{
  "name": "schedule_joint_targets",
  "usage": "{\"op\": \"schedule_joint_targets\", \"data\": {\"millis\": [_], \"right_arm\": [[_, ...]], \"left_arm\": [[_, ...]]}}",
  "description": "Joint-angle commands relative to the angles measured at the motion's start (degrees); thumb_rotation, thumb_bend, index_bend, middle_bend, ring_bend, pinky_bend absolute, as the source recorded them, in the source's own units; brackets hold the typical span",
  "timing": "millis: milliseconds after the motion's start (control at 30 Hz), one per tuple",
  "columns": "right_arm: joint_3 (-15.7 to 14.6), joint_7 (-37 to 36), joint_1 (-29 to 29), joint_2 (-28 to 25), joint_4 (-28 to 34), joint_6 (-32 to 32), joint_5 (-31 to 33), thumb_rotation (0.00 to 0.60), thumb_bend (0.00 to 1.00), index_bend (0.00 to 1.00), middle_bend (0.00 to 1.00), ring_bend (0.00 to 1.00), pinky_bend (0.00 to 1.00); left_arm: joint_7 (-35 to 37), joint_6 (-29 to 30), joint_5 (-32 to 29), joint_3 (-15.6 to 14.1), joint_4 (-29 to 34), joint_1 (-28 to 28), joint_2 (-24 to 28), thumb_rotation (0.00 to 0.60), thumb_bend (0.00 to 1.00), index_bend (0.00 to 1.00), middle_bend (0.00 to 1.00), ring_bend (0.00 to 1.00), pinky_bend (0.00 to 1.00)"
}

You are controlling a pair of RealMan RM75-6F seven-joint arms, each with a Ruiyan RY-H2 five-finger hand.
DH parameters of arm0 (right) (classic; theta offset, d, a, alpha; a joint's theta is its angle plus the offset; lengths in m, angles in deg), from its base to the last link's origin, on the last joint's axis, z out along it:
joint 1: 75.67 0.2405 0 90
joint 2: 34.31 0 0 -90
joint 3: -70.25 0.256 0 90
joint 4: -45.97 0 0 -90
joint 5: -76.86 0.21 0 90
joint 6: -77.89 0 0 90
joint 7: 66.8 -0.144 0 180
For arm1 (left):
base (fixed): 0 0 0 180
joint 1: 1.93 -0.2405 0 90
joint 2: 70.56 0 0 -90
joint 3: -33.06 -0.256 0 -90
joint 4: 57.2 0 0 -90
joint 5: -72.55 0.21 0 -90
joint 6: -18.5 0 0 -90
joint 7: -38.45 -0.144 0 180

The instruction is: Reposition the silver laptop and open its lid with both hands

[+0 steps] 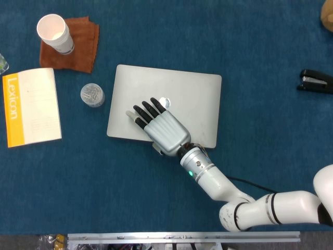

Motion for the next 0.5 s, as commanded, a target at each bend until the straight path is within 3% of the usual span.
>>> {"op": "schedule_joint_targets", "data": {"millis": [33, 500], "right_arm": [[0.10, 0.49, -0.07, -0.10, 0.25, 0.04, 0.04, 0.580, 0.34, 0.00, 0.07, 0.02, 0.07], [0.49, 3.80, -0.41, -0.93, 1.69, -1.03, -0.04, 0.584, 0.39, 0.00, 0.07, 0.02, 0.07]], "left_arm": [[0.15, -0.07, -0.10, 0.00, -0.21, -0.03, -0.18, 0.600, 0.38, 0.13, 0.08, 0.01, 0.07], [1.41, -0.96, -0.44, -0.16, -1.88, -0.02, -1.31, 0.600, 0.38, 0.13, 0.08, 0.01, 0.07]]}}
